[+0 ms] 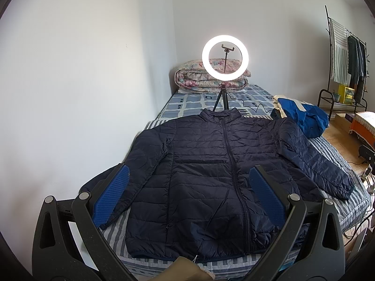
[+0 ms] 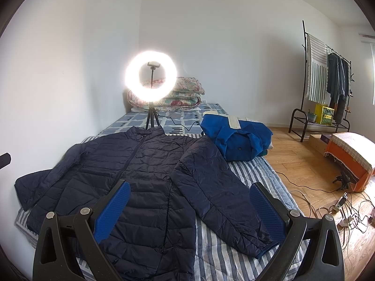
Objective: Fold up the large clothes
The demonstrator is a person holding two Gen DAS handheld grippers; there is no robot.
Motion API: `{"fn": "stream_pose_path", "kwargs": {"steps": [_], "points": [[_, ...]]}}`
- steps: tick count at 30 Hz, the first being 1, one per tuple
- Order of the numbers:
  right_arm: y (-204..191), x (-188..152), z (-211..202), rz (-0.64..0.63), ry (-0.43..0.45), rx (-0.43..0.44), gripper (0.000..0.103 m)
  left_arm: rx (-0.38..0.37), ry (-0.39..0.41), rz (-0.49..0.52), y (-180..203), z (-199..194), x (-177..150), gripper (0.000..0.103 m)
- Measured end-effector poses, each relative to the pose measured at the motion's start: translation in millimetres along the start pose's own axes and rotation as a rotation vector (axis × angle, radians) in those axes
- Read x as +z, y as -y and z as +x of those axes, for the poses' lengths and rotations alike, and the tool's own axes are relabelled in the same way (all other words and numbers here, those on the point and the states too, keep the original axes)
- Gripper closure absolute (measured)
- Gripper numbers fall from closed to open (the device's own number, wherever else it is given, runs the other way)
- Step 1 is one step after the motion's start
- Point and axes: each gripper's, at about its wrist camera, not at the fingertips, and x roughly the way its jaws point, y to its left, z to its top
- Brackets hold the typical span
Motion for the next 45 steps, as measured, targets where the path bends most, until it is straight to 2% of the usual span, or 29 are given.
{"fn": "stream_pose_path", "kwargs": {"steps": [34,40,45], "points": [[-14.5,-2.4,14.5,-0.013,-0.017,0.021,0.000,0.004,-0.009,-0.007,-14.8,6.0,-5.3,0.000],[-27.8,1.1,23.6,-0.024,-0.024,0.047,0.000,0.007,-0.017,-0.015,-18.6,4.3,-10.6,0.000],[-52.1,9.7,28.5,-0.067,0.005,0.074,0.000,0.013,-0.028,-0.030,-24.8,3.5,-11.2,0.000]]}}
